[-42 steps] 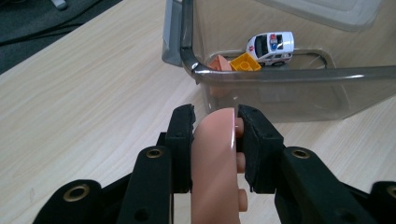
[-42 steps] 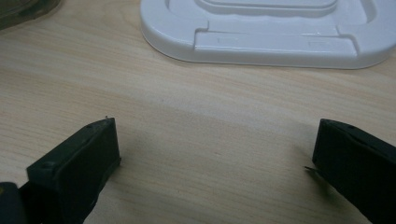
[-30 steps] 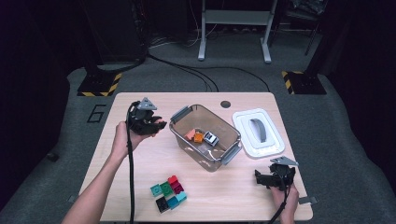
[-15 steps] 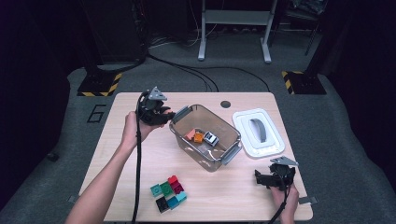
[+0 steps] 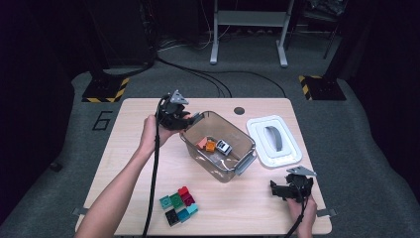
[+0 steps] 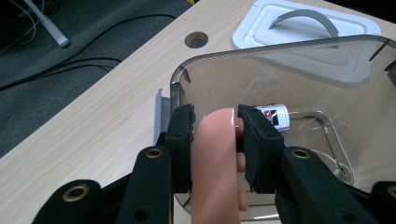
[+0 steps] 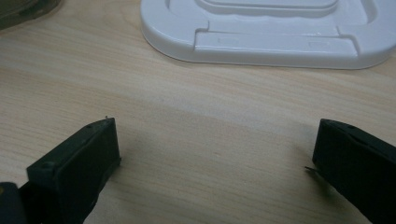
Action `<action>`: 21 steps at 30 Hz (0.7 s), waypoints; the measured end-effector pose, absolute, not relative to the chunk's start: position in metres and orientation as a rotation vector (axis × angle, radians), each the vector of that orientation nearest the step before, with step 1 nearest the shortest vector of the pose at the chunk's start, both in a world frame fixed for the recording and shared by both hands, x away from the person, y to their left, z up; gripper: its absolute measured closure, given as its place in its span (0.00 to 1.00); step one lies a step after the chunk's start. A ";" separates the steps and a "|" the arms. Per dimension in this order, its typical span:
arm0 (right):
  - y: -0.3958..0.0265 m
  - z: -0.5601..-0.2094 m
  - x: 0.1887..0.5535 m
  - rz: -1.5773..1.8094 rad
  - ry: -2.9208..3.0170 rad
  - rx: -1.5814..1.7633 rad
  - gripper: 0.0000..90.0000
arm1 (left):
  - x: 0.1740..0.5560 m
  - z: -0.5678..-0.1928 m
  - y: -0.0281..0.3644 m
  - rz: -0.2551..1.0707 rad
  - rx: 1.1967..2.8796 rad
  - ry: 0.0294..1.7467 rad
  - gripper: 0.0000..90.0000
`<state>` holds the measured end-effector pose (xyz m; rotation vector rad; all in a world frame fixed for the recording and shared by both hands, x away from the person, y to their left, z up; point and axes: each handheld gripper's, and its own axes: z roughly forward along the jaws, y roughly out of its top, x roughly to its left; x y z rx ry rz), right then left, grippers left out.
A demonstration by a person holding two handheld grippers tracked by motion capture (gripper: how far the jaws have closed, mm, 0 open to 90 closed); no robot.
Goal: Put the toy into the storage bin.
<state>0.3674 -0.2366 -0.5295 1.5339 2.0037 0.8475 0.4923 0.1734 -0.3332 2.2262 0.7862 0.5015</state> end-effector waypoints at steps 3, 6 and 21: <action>-0.237 -0.529 0.367 0.847 2.004 1.534 0.00 | 0.495 -0.337 0.169 0.495 2.232 0.782 0.74; -0.237 -0.529 0.367 0.846 2.005 1.534 0.00 | 0.497 -0.341 0.164 0.484 2.244 0.781 0.74; -0.237 -0.529 0.367 0.847 2.005 1.534 0.00 | 0.512 -0.367 0.157 0.472 2.284 0.794 0.74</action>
